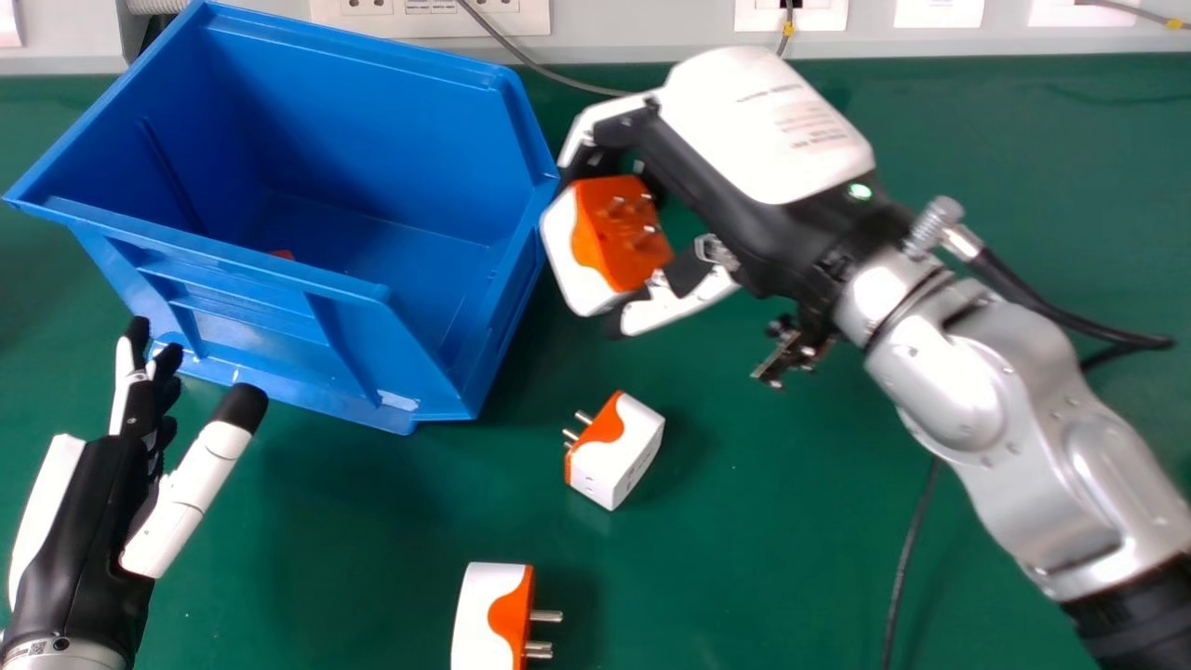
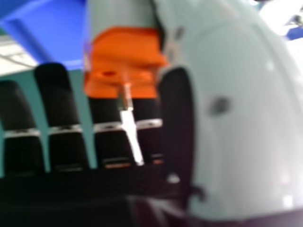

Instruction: Pick all objects and put in blue box

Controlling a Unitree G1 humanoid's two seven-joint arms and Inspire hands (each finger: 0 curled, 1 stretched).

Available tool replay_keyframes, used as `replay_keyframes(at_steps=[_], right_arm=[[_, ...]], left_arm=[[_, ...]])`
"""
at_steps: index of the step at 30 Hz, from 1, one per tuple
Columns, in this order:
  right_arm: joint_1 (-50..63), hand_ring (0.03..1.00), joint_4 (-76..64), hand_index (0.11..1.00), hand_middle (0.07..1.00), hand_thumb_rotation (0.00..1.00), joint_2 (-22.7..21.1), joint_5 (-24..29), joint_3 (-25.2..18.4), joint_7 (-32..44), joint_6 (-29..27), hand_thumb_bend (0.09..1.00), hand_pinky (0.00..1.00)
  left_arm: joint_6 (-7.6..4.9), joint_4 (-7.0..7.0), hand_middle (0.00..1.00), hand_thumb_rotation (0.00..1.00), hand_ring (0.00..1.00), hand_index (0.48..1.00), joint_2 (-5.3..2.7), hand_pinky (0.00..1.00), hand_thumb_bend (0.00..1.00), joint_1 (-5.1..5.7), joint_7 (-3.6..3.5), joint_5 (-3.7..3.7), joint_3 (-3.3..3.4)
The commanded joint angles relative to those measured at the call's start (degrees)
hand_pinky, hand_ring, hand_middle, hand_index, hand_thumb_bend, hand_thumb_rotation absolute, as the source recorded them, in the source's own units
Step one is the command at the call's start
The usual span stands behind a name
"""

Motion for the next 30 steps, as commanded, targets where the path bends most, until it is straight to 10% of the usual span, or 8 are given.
replay_keyframes(at_steps=[1,17,30], right_arm=[[-3.6,0.427,0.3,0.544,0.511,0.00,1.4,0.4,-0.1,-1.1,-1.3,0.490,0.32],[-14.9,0.431,12.6,0.532,0.521,0.00,12.6,-1.6,4.4,-2.0,0.2,0.490,0.32],[-27.3,0.435,34.8,0.532,0.520,0.00,20.7,-4.2,9.7,-8.9,-1.9,0.491,0.32]], left_arm=[[0.07,-1.45,1.00,0.85,1.00,1.000,-0.43,1.00,0.94,-0.10,0.84,-0.14,0.55],[0.29,-4.86,1.00,0.84,1.00,1.000,-1.98,1.00,0.87,2.99,1.63,-0.36,0.93],[-2.93,-6.31,1.00,0.83,1.00,1.000,-3.19,1.00,0.86,6.21,1.25,-0.80,0.81]])
